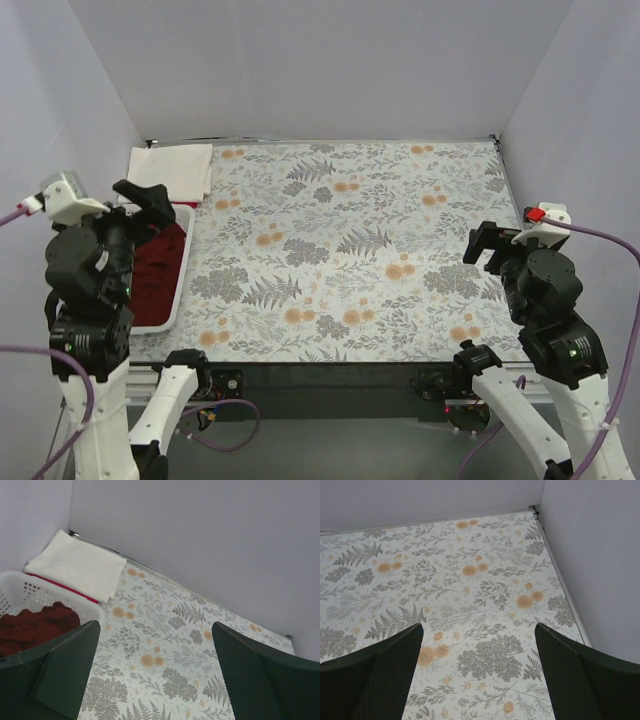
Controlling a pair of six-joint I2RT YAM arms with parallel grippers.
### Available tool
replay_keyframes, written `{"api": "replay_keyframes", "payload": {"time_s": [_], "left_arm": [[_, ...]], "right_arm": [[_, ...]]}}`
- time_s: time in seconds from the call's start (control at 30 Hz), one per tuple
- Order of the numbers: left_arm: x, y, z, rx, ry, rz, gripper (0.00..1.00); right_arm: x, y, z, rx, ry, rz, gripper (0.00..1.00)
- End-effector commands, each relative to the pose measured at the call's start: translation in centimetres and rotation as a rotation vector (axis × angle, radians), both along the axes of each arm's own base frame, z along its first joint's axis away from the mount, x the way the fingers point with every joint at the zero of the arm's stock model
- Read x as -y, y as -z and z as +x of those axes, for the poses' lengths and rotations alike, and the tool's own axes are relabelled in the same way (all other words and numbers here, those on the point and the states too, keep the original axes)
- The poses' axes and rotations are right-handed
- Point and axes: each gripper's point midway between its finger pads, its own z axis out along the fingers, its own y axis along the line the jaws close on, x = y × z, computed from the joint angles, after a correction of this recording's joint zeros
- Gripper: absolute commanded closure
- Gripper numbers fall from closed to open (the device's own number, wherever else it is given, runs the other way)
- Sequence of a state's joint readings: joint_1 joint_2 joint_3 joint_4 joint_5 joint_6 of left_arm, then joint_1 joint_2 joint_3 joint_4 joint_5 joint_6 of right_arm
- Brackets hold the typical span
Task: Fold and stack the t-shirts
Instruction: Neatly place the folded tshirt to the corner
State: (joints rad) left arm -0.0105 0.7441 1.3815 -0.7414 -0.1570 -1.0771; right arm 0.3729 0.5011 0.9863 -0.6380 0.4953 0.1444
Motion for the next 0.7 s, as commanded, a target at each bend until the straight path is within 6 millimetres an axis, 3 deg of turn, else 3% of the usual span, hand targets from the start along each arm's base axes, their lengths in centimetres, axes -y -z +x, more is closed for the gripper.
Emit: {"api": "replay_keyframes", "payload": {"time_s": [0.0,0.1,0.3,0.57,0.67], "left_arm": [[-2.9,3.0,-3.5,-0.1,-0.18,-0.009,0.05],[-3.5,3.5,-4.3,-0.099,-0.221,-0.024,0.05],[-2.1,4.0,-3.5,-0.096,-0.142,-0.037,0.05],[-1.9,4.4,-3.0,-0.105,-0.129,-0.018,0.05],[-1.4,5.5,-2.6,-0.125,-0.104,-0.027,0.05]], "right_arm": [[1.4,-2.3,-1.6,0.086,0.017,-0.036,0.01],[1.7,-2.6,-2.6,0.122,0.017,-0.024,0.02],[2.1,-2.3,-3.6,0.161,0.018,-0.006,0.02],[1.9,-1.8,-3.6,0.16,0.005,0.003,0.02],[1.6,-1.7,-3.6,0.157,-0.007,0.002,0.02]]}}
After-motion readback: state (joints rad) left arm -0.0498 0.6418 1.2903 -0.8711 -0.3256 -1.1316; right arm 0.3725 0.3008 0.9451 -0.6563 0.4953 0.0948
